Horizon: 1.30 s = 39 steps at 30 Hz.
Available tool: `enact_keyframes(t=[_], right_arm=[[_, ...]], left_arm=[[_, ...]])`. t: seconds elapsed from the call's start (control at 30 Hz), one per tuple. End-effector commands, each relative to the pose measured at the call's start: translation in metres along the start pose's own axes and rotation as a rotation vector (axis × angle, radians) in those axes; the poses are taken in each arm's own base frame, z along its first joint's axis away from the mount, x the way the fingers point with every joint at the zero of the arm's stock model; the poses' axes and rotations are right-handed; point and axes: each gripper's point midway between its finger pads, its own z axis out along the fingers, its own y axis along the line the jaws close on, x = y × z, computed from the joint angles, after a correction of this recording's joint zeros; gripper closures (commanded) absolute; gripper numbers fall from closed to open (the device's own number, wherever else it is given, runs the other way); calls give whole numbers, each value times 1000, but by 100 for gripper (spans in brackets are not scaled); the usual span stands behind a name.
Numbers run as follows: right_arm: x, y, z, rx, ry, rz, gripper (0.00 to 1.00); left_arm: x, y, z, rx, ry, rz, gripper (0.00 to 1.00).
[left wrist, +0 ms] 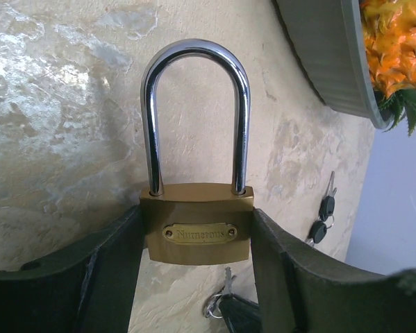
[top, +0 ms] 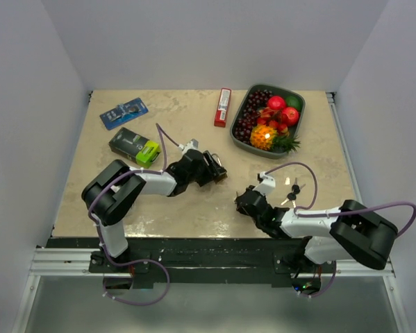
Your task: Unlock with the key
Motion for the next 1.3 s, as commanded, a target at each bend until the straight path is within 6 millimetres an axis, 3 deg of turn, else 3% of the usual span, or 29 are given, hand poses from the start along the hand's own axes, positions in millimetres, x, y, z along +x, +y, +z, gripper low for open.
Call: enact_keyframes(t=[0.0, 0.1, 0.33, 0.6, 0.93, 1.27], right_arm=[[-4, -8, -1, 33, -26, -41, 100], [-15, 7, -9, -59, -61, -31, 100], [-30, 17, -25, -176, -111, -73, 100], [-26, 37, -28, -252, -71, -112, 100], [-18, 55, -19, -264, -25, -155, 100], [-7, 53, -12, -246, 13, -156, 100]], left_arm=[[-21, -54, -16, 149, -46, 32, 100], [-11, -49, -19, 162, -11, 20, 100], [14, -39, -16, 191, 82, 8, 100], [23, -44, -18, 204, 98, 30, 100], [33, -44, -19, 198, 114, 38, 100], [33, -44, -21, 197, 108, 37, 100]])
